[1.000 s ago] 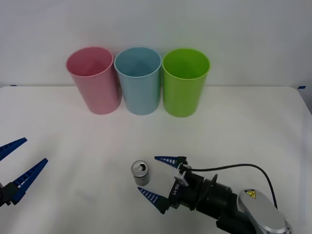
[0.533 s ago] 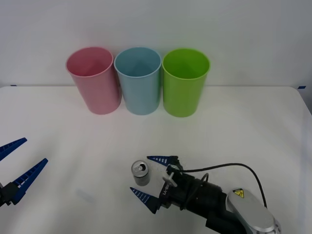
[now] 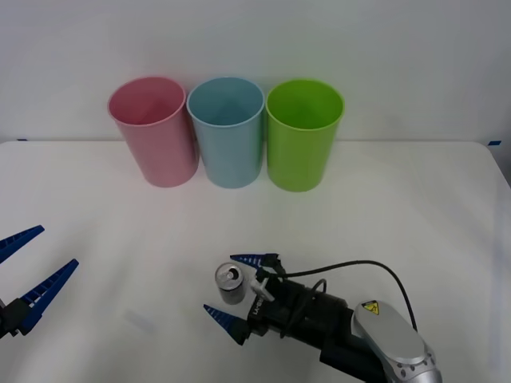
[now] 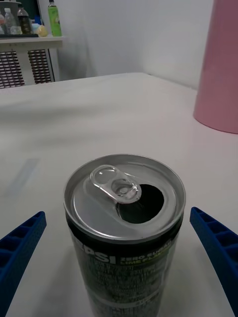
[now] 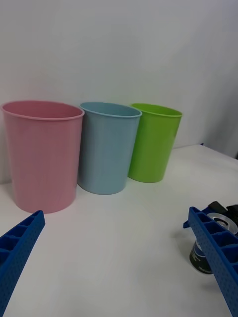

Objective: Grasp the object on the table and drop it into the matching bin: aluminum can to the light blue bin, PET bottle to the pink bin.

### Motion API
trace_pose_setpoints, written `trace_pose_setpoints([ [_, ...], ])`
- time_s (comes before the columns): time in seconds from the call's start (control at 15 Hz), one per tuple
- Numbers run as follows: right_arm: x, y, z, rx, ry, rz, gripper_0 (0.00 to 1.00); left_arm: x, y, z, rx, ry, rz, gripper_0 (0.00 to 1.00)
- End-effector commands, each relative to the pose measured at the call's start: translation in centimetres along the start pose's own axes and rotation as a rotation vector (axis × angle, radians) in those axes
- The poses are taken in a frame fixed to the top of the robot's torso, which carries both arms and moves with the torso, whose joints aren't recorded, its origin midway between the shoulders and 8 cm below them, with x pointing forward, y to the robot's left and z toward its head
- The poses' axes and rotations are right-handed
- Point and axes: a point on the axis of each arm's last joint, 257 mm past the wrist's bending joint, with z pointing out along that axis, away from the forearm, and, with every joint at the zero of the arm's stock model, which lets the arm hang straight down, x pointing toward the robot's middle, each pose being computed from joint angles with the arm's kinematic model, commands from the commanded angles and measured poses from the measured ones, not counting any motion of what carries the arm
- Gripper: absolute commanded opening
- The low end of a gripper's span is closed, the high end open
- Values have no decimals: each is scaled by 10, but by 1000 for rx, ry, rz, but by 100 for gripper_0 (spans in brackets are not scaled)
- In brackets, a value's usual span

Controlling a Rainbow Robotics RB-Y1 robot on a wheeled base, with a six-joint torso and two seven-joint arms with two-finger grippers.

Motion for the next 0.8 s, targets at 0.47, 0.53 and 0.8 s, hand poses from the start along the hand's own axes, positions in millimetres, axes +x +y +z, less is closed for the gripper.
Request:
trace_pose_setpoints([
  [0.47, 0, -2, 4, 18, 5, -8, 0, 0, 0, 0, 0, 0, 0, 100],
  [0.53, 0, -3, 4, 22, 5, -10, 0, 0, 0, 0, 0, 0, 0, 100],
  [0.8, 1, -5, 4, 30, 9, -7, 0, 0, 0, 0, 0, 0, 0, 100],
])
